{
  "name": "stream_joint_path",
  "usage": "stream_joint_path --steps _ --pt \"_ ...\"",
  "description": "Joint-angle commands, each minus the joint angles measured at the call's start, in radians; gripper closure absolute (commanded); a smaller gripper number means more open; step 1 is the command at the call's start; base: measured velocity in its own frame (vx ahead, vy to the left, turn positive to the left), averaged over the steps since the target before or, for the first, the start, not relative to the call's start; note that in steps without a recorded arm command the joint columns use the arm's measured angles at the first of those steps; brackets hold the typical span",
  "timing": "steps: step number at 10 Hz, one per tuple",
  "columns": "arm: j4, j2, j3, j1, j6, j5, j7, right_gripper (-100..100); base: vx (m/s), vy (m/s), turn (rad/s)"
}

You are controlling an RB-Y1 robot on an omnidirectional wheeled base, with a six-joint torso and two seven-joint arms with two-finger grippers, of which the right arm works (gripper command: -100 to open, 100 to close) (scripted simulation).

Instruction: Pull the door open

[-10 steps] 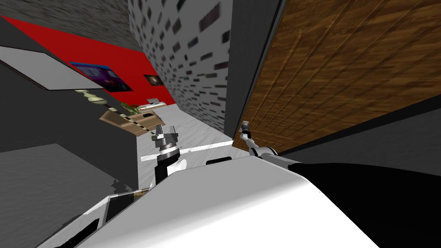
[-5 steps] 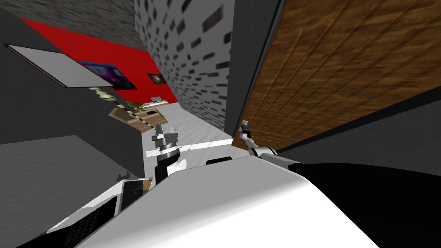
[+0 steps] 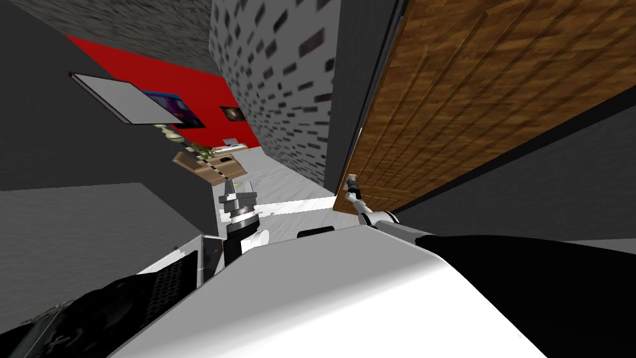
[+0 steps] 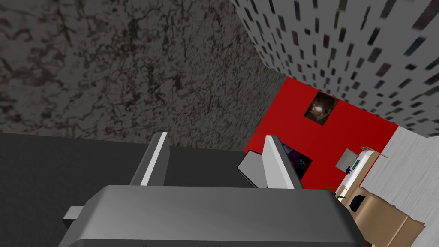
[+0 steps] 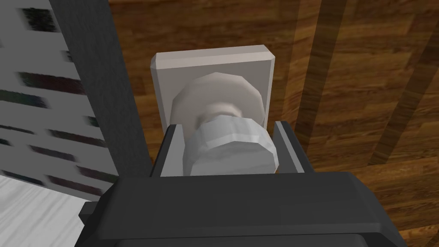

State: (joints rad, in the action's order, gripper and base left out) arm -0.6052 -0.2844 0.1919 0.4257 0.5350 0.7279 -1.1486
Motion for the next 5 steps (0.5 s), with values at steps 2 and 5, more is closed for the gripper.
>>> stream_joint_path --steps 2,5 --pt "0.000 -0.014 0.008 -0.009 0.010 0.002 -0.003 100 -0.203 0.009 0.026" --pt "0.000 -0.016 0.008 -0.010 0.010 0.002 -0.006 100 -0.215 -0.007 0.026"
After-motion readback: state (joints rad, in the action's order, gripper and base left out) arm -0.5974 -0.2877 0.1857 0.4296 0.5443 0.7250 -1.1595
